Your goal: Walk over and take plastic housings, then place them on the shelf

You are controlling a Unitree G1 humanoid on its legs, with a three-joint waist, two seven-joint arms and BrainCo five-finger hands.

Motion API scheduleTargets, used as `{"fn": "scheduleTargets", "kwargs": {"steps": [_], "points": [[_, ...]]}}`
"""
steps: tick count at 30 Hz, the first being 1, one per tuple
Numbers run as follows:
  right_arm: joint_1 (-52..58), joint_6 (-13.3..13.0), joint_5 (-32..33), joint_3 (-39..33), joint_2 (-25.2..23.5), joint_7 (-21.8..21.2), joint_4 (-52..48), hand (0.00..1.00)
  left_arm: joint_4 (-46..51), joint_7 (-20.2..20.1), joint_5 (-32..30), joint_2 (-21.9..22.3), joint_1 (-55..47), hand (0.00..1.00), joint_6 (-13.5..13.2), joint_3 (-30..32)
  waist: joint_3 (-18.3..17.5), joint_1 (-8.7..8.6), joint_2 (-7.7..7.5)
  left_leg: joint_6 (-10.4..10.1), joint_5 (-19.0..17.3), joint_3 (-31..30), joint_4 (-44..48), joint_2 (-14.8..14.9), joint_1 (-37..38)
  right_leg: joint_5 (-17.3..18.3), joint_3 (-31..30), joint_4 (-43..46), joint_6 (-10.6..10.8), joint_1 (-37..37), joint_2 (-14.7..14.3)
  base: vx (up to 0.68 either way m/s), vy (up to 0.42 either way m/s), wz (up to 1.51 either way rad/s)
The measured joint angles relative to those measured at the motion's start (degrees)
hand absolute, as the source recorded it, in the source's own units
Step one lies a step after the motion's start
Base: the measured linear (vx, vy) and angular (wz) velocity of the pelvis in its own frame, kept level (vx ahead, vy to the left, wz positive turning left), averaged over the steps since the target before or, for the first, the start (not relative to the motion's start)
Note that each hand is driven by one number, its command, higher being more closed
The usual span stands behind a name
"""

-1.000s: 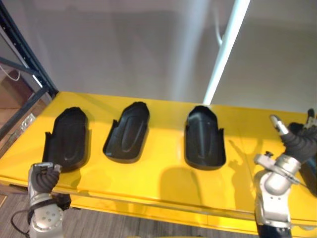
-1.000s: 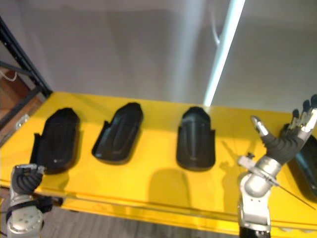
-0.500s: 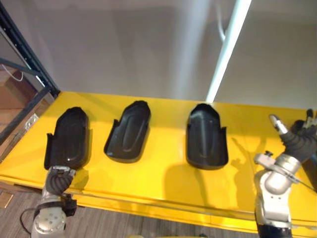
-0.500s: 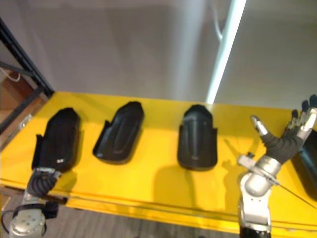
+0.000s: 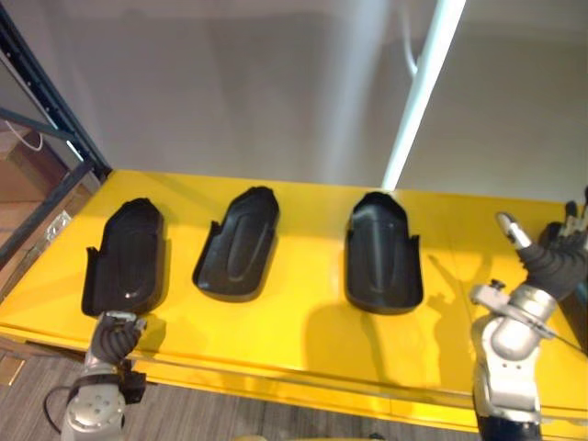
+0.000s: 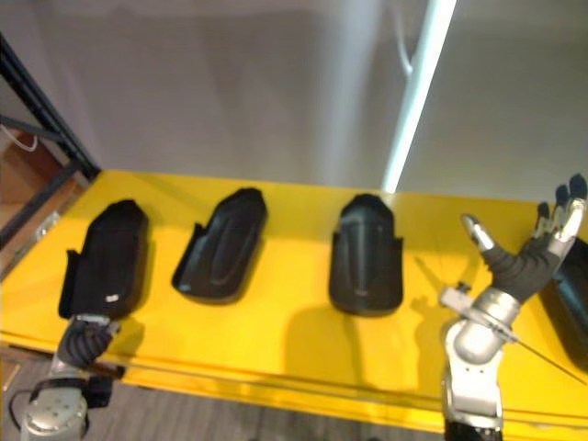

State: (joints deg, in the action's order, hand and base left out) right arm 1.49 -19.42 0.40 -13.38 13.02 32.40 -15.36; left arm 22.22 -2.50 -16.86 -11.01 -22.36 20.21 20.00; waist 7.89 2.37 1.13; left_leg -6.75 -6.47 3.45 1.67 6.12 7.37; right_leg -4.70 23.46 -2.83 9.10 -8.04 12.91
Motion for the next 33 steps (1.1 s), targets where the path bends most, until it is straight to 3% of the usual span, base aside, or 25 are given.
{"fn": "scheduleTargets", "kwargs": {"steps": [8, 19, 33], "points": [[0.1, 0.0, 0.2, 0.0, 0.5, -0.1, 0.0, 0.00, -4.7, 4.4, 0.6, -0.2, 2.8, 1.00, 1.5, -0.9, -0.4, -0.09, 0.58, 0.0, 0.0, 0.2, 0.0, 0.0, 0.2, 0.0, -0.2, 0.0, 0.0, 0.0, 0.0, 0.00, 0.000, 0.00], [0.6, 0.0, 1.1, 0.1, 1.2, -1.4, 0.1, 0.00, -14.4, 8.6, 2.7, -4.7, 9.5, 1.00, 3.7, -1.1, -0.5, -0.53, 0.76, 0.0, 0.0, 2.0, -0.2, 0.1, 0.7, -0.2, -2.1, 0.3, 0.0, 1.0, 0.0, 0.00, 0.005, -0.07], [0.6, -0.1, 1.9, 0.0, 2.9, -4.1, 0.2, 0.00, -23.9, 13.8, 6.4, -8.8, 14.0, 1.00, 3.7, -0.9, -0.5, -1.66, 0.84, 0.0, 0.0, 3.3, -0.2, 0.1, 0.9, -0.5, -3.6, 0.4, 0.0, 2.0, -0.1, -0.01, 0.006, -0.04]]}}
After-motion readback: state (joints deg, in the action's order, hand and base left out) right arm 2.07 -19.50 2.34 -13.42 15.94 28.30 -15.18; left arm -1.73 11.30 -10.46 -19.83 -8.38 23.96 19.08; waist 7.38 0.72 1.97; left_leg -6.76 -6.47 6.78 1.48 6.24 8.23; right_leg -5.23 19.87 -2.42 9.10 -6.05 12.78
